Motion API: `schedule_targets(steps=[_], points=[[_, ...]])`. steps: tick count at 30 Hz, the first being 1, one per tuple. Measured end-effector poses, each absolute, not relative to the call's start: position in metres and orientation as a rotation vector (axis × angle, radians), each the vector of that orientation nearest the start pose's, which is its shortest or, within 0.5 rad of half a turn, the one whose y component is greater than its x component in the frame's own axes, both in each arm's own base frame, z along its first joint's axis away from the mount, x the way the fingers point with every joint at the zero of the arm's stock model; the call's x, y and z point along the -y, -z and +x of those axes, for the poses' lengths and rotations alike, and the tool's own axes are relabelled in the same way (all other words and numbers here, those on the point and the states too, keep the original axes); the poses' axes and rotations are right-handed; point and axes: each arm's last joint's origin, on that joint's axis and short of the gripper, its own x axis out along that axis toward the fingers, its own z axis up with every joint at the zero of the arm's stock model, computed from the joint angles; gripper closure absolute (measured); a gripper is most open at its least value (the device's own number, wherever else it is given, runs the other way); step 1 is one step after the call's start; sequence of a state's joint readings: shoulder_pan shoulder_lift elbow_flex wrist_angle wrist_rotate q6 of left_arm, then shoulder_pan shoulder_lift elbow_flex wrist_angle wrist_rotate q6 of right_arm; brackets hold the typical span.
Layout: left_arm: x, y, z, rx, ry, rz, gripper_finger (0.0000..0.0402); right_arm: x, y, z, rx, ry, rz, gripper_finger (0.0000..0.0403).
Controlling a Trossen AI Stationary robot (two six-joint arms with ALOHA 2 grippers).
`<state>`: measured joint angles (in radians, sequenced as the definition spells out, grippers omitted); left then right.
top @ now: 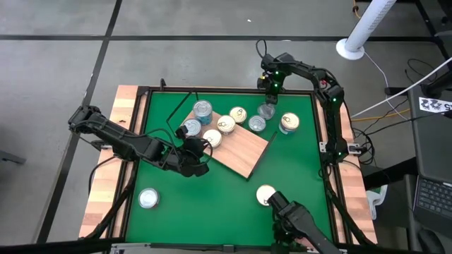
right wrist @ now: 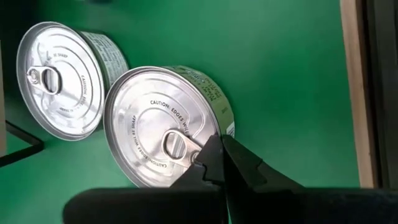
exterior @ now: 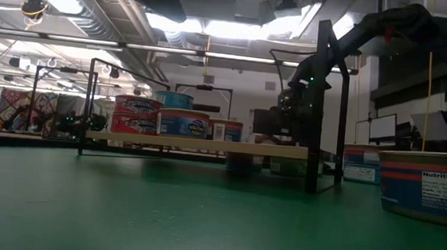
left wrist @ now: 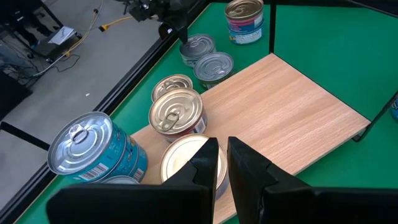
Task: Stack canned seafood by type on shelf
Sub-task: Put the green can on the shelf
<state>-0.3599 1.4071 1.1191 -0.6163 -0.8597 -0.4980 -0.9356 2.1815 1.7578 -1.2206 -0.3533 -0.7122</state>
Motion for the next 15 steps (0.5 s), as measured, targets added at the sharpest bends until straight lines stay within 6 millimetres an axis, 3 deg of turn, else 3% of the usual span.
schedule_targets(steps=[15], points=[[0.0790,-0.2839,0.2721,-0.603,-0.628,0.057,0.0370,0.3237,-0.1814,0.2509,-1.350,-0.075,0.406,0.0403]])
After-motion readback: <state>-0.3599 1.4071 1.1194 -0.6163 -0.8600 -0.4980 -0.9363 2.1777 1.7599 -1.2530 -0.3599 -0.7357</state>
